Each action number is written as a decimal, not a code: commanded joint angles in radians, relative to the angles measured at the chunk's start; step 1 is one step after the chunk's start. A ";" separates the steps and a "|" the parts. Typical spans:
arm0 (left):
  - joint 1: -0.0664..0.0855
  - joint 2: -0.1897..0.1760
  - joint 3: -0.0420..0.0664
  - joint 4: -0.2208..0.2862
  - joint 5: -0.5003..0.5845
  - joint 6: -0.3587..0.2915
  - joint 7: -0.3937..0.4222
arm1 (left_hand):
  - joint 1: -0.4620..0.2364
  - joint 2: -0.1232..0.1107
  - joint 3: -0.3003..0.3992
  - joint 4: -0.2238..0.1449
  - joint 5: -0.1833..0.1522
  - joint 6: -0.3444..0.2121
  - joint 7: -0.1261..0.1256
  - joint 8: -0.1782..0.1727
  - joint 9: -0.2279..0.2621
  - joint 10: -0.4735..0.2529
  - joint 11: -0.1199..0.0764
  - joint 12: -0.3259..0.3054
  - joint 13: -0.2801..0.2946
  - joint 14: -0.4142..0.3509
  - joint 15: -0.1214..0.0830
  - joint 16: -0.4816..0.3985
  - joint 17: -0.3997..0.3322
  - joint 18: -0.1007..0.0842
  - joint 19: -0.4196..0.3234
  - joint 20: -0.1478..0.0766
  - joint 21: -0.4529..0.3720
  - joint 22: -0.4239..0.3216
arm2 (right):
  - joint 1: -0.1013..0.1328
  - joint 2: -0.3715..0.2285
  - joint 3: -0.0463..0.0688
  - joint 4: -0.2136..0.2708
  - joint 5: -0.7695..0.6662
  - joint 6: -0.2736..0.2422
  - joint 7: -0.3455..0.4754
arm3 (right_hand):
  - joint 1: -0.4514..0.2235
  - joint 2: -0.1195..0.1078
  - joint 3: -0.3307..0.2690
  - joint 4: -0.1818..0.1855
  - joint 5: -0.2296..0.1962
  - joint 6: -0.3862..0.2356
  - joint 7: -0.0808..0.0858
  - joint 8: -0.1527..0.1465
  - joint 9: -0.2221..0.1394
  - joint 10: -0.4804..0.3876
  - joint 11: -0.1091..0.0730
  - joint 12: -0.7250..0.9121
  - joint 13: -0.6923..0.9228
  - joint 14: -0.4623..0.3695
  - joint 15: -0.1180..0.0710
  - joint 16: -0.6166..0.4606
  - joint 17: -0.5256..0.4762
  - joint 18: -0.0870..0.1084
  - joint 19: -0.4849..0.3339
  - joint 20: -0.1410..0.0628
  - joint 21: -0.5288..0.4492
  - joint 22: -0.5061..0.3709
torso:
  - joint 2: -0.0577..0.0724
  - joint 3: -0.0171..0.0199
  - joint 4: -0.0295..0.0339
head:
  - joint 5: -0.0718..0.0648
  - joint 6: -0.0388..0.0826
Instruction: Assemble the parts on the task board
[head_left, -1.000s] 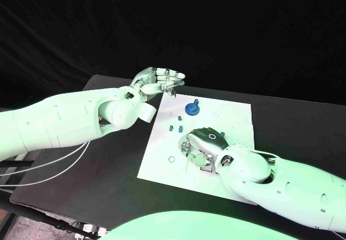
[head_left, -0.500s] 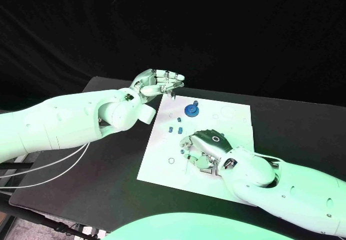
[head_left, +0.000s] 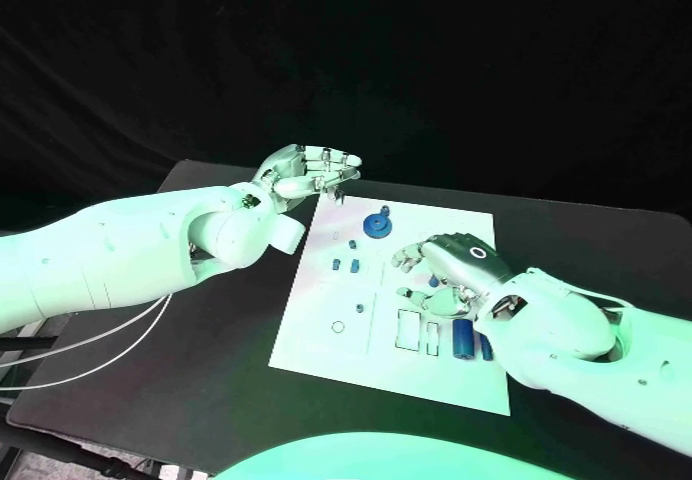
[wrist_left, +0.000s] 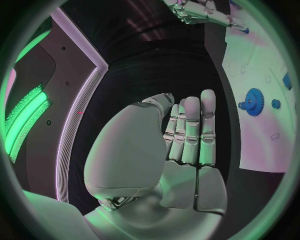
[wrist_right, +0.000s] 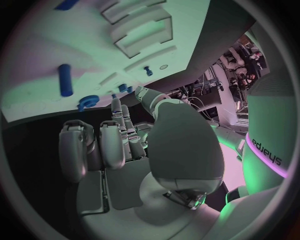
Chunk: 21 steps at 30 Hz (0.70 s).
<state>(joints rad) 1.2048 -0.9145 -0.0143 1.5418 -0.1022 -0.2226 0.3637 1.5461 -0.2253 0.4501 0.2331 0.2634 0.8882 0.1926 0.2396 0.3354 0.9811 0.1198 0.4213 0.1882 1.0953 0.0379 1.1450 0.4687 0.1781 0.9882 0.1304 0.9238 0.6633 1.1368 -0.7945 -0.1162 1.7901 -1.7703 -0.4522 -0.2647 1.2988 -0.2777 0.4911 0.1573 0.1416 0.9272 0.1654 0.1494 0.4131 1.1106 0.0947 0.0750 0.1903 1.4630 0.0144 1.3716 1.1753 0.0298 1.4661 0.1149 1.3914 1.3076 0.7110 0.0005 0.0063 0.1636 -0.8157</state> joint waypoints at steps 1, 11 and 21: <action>0.001 0.001 0.000 0.001 0.003 0.011 0.003 | -0.005 -0.008 0.005 -0.001 0.001 -0.008 -0.001 -0.006 -0.001 -0.008 0.001 0.006 0.001 -0.004 0.004 -0.004 -0.001 0.006 -0.002 -0.001 -0.004 -0.002 | 0.030 -0.035 0.001 0.007 0.059 0.066 -0.008 | 0.004 0.010 -0.036 0.002 0.000 -0.005 -0.010 -0.007 -0.003 -0.020 0.000 0.003 -0.003 0.027 -0.001 0.001 0.004 0.017 0.010 0.001 -0.016 0.165 | -0.001 -0.0007 -0.0013 | -0.017 0.009; 0.001 0.003 -0.002 -0.002 0.003 0.014 0.004 | -0.006 -0.009 0.005 -0.001 0.001 -0.009 -0.001 -0.006 -0.001 -0.010 0.002 0.006 0.001 -0.004 0.004 -0.004 -0.001 0.006 -0.002 -0.001 -0.004 -0.002 | 0.076 -0.071 0.002 -0.046 0.059 0.238 0.002 | 0.105 0.073 -0.279 0.061 0.002 -0.023 -0.040 -0.030 -0.019 -0.105 0.014 0.020 -0.023 0.019 0.009 -0.004 -0.016 0.026 -0.008 0.010 -0.070 0.142 | 0.001 0.0012 -0.0016 | -0.032 0.020; 0.001 0.001 -0.003 -0.003 0.003 0.014 0.003 | -0.006 -0.009 0.005 -0.001 0.001 -0.009 -0.001 -0.006 -0.001 -0.010 0.002 0.006 0.001 -0.004 0.004 -0.004 -0.001 0.006 -0.002 -0.001 -0.004 -0.002 | 0.076 -0.055 -0.002 -0.072 0.053 0.308 0.003 | 0.153 0.097 -0.302 0.095 0.011 -0.003 -0.038 -0.022 -0.019 -0.096 0.009 0.051 -0.027 0.022 0.006 0.001 -0.013 0.025 -0.001 0.008 -0.063 0.146 | 0.002 0.0000 0.0000 | -0.031 0.019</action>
<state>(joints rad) 1.2047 -0.9141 -0.0178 1.5379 -0.1022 -0.2218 0.3619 1.5420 -0.2294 0.4501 0.2331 0.2634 0.8882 0.1926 0.2396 0.3355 0.9775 0.1234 0.4213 0.1880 1.0953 0.0379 1.1450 0.4688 0.1780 0.9882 0.1304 0.9239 0.6633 1.2136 -0.8523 -0.1176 1.7203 -1.7117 -0.2090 -0.2648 1.4415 -0.1830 0.1883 0.2476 0.1473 0.9161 0.1282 0.1233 0.3943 1.0059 0.1034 0.1216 0.1638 1.4666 0.0179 1.3700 1.1615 0.0458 1.4590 0.1220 1.3262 1.3074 0.7118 0.0011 0.0054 0.1321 -0.7958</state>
